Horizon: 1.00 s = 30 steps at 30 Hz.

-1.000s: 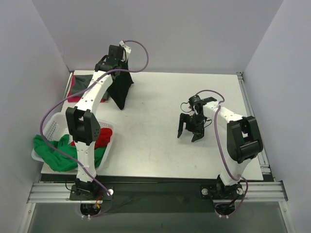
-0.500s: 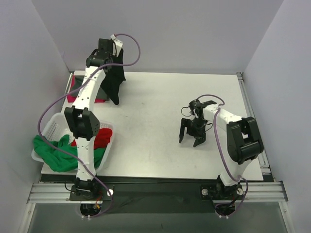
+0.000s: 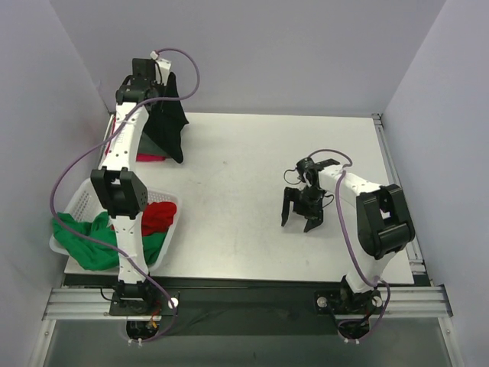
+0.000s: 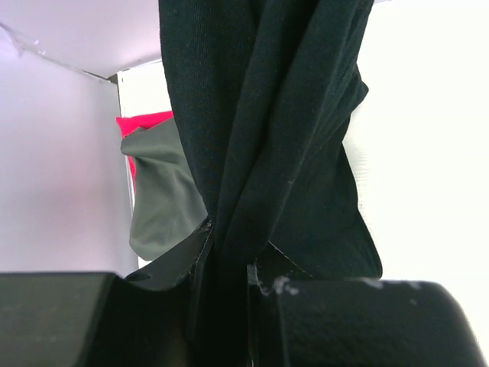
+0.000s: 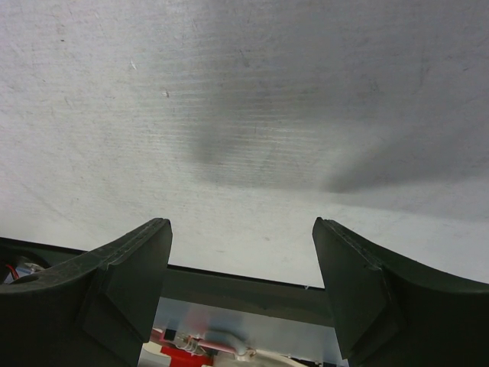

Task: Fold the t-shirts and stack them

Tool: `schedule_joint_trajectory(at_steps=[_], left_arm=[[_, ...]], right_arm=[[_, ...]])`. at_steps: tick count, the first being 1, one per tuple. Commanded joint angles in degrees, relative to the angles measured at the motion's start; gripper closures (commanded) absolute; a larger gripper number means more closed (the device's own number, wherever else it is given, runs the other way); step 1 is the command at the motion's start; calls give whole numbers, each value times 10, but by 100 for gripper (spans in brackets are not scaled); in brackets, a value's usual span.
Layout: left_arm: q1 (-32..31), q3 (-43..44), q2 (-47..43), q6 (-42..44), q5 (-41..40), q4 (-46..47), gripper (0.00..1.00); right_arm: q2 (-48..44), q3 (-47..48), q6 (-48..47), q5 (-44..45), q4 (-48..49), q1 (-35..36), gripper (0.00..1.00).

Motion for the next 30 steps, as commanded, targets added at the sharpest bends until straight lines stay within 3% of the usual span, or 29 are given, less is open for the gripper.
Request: schedule_joint_trajectory(at_steps=[1, 11, 30], left_arm=[[11, 35, -42, -15, 19, 25, 100], [41, 27, -42, -22, 36, 33, 100], [143, 2, 42, -60, 132, 54, 100]], right_arm=[[-21, -8, 3, 12, -29, 6, 23], [-17, -9, 4, 12, -27, 17, 23], [-27, -17, 19, 9, -32, 30, 23]])
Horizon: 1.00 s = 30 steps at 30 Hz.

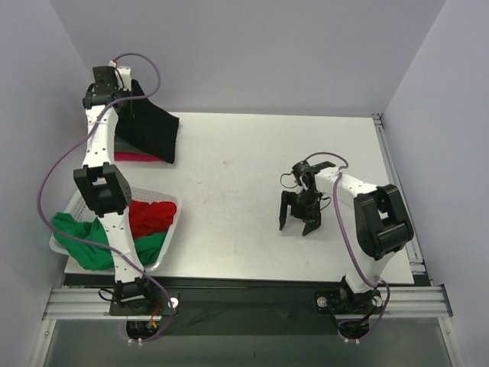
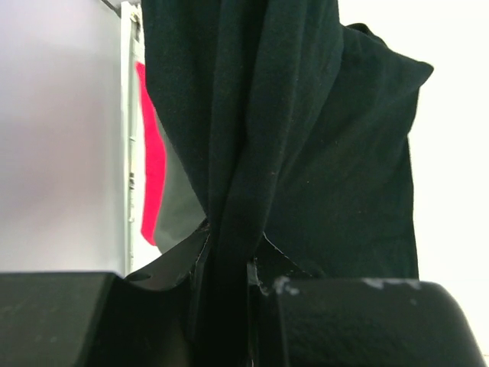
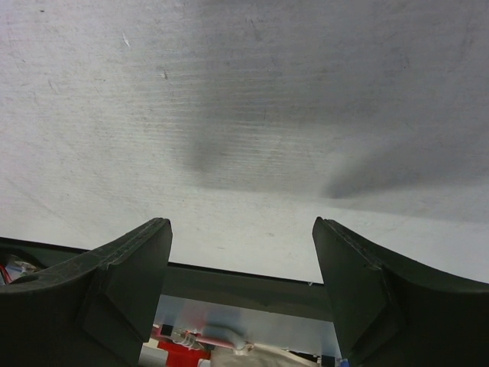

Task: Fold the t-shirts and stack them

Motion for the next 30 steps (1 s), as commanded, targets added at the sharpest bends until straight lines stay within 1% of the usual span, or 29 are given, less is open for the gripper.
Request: schedule_joint_trajectory(at_steps=[1, 9, 11, 12, 13, 16, 17, 18, 19, 22, 26, 30], left_arm=[[14, 1, 14, -15, 32, 48, 100], [56, 0, 53, -52, 48, 68, 100], [66, 5, 58, -62, 41, 67, 96], [69, 7, 60, -73, 38, 63, 90], [76, 12, 60, -80, 19, 61, 73], [86, 21, 55, -115, -17, 50, 36], [87, 20, 51, -120, -27, 47, 12], [87, 20, 43, -124, -46, 43, 5], [87, 19, 37, -125, -54, 43, 3], [86, 14, 17, -138, -84, 32, 3], [78, -4, -20, -154, -105, 22, 3], [57, -57, -88, -163, -119, 19, 3]], right_arm=[[-29, -6, 6, 5, -32, 6, 23], [-34, -3, 11, 6, -38, 11, 23], [-36, -2, 12, 6, -38, 13, 23], [-36, 0, 14, 6, -40, 13, 23], [-39, 2, 14, 6, -41, 16, 23], [-48, 9, 16, 7, -43, 16, 23], [-50, 11, 18, 8, -43, 17, 23], [-53, 16, 17, 9, -44, 17, 23], [-58, 18, 19, 9, -44, 18, 23], [-72, 25, 18, 12, -45, 20, 23], [-94, 27, 16, 19, -45, 21, 23], [-120, 24, 11, 31, -46, 21, 22]])
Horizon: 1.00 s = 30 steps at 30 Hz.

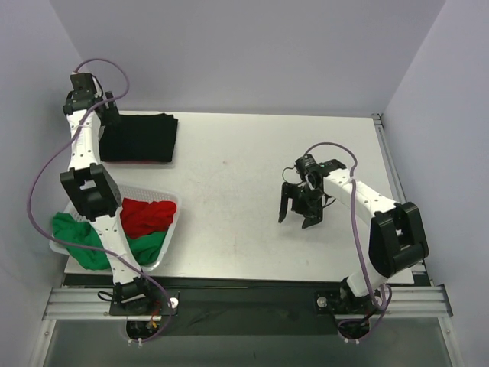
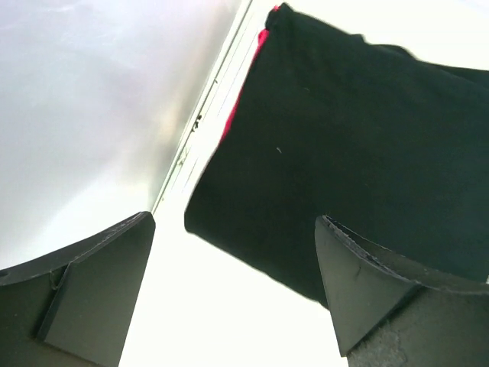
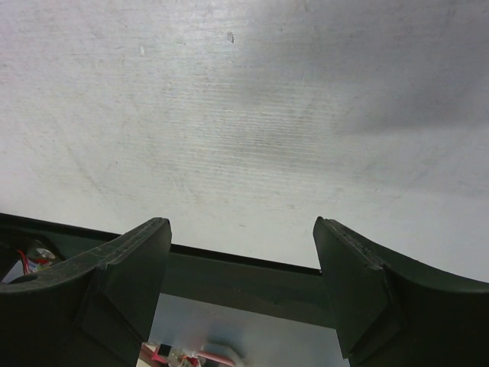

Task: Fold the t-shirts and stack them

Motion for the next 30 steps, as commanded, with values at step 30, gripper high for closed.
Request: schedule_joint_trajectory(at_steps=[30], left_arm=[[-473, -698, -633, -209, -227, 59, 3]], right_arm=[[-124, -11, 3, 132, 43, 7, 23]])
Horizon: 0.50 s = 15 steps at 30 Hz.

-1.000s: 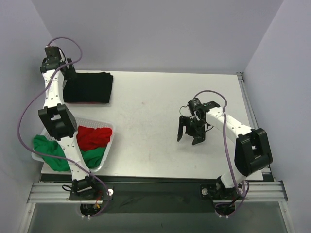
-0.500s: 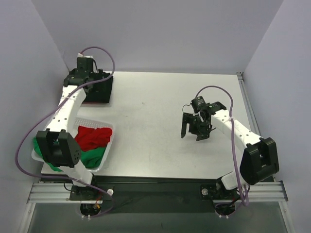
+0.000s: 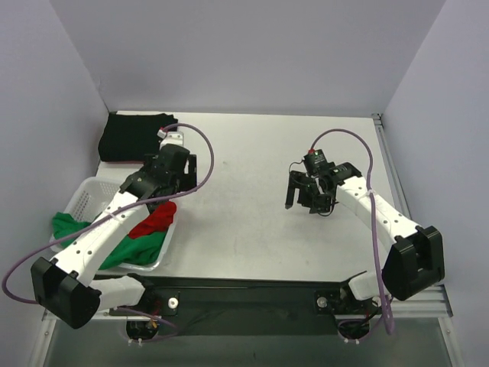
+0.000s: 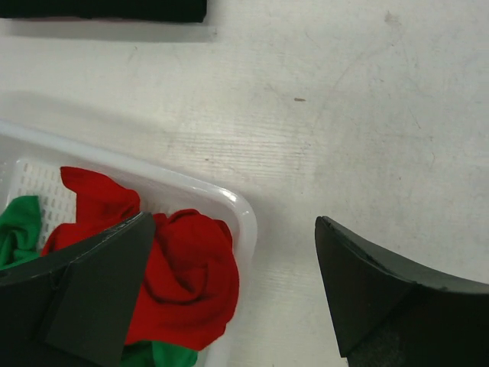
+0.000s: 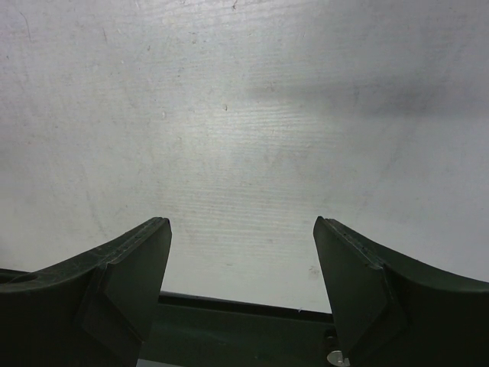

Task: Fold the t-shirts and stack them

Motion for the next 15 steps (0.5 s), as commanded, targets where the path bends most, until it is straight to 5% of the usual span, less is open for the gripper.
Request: schedule_joint_trajectory(at_steps=[1, 15], left_arm=[[-48, -32, -29, -68, -45, 0, 3], [-96, -69, -113, -111, -112, -1, 3]], right_arm=[[-18, -8, 11, 23, 2, 5, 23], [-105, -69, 30, 61, 69, 8, 23]])
